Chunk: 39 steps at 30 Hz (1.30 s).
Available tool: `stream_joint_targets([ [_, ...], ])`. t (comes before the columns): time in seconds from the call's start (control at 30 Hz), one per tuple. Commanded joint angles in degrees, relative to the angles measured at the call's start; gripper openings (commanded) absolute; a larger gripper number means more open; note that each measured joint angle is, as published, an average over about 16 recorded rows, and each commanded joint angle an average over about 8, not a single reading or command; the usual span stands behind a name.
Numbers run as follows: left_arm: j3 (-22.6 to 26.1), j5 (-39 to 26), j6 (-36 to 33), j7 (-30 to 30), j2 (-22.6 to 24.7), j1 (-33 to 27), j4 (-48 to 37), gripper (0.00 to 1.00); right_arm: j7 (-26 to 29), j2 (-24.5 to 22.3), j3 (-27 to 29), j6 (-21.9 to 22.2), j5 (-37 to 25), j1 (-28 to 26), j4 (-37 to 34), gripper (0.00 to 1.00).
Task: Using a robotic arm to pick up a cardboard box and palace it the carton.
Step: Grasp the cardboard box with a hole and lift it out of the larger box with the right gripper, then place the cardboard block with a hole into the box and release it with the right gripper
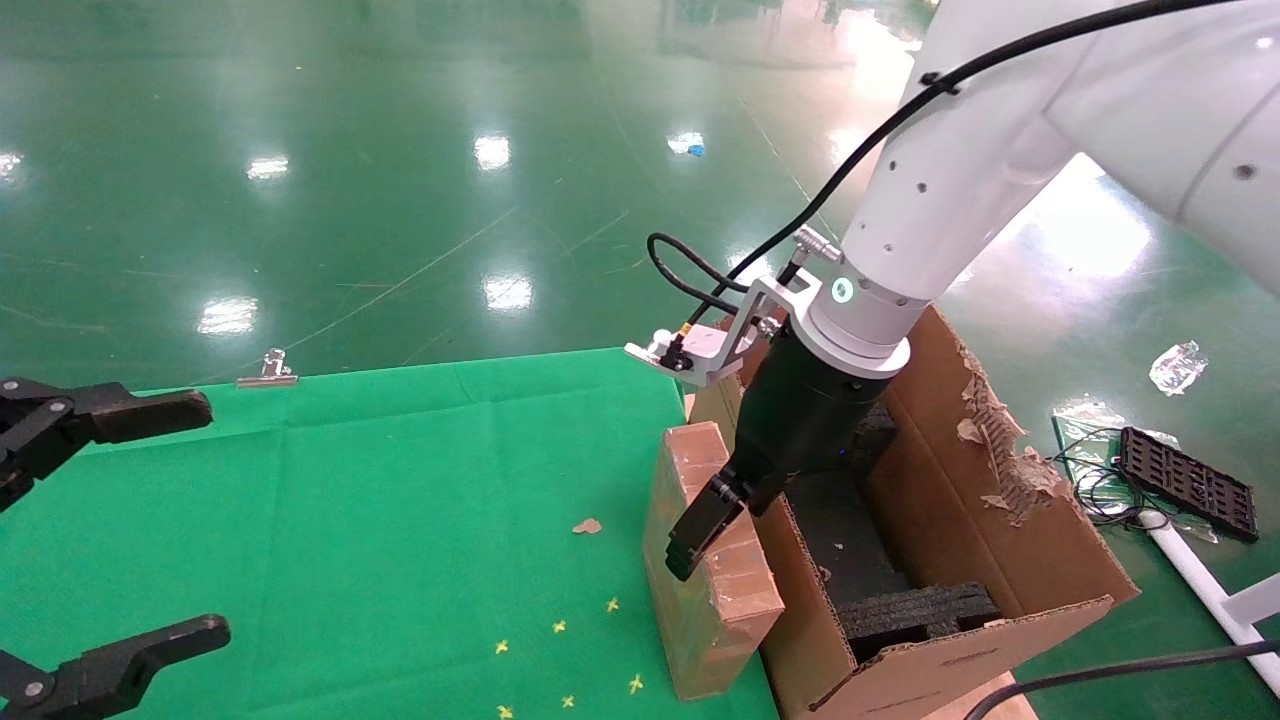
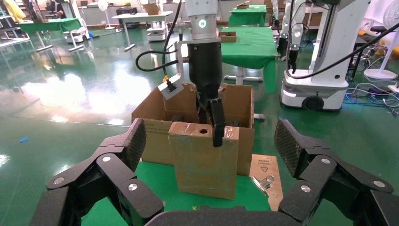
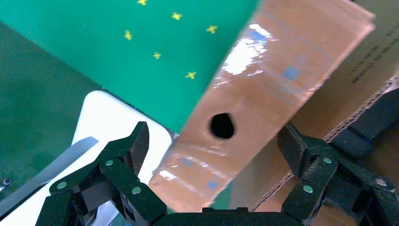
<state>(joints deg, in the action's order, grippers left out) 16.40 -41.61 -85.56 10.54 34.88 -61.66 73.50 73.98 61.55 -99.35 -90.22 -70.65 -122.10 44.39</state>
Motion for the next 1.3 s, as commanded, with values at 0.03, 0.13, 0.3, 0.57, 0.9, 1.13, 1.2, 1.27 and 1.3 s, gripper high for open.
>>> stream_joint_targets([
  [0.03,0.01,0.01,0.0,0.0,0.0,0.0,0.0,1.0,-0.69,0.98,-0.97,0.28,0.86,0.44,-2.41,0.86],
  [0.13,0.02,0.01,0.01,-0.01,-0.01,0.0,0.0,0.99,-1.54,1.89,-1.62,0.65,0.91,0.69,-3.78,0.5],
  [0.3,0.04,0.03,0.02,-0.02,-0.02,-0.01,0.0,0.63,-1.9,2.63,-2.44,0.72,1.04,0.96,-4.36,0.01],
  [0.57,0.07,0.05,0.03,-0.04,-0.03,-0.02,0.0,0.01,-1.24,2.8,-3.72,0.85,1.21,0.98,-3.94,0.0],
  [0.9,0.11,0.08,0.05,-0.05,-0.05,-0.02,0.0,0.0,-1.12,2.37,-4.79,1.3,1.5,1.5,-2.94,0.0],
  [1.13,0.13,0.09,0.06,-0.07,-0.06,-0.03,0.0,0.0,-1.15,2.34,-5.31,1.47,1.59,1.66,-2.91,0.0],
  [1.2,0.14,0.1,0.06,-0.07,-0.06,-0.03,0.0,0.0,-1.45,2.29,-5.36,1.6,1.64,1.65,-2.83,0.0],
  [1.27,0.15,0.1,0.07,-0.07,-0.06,-0.03,0.0,0.0,-2.15,2.1,-5.24,1.91,1.76,1.53,-2.64,0.0],
  [1.3,0.15,0.11,0.07,-0.08,-0.06,-0.03,0.0,0.0,-2.62,1.95,-5.12,2.11,1.83,1.4,-2.5,0.0],
])
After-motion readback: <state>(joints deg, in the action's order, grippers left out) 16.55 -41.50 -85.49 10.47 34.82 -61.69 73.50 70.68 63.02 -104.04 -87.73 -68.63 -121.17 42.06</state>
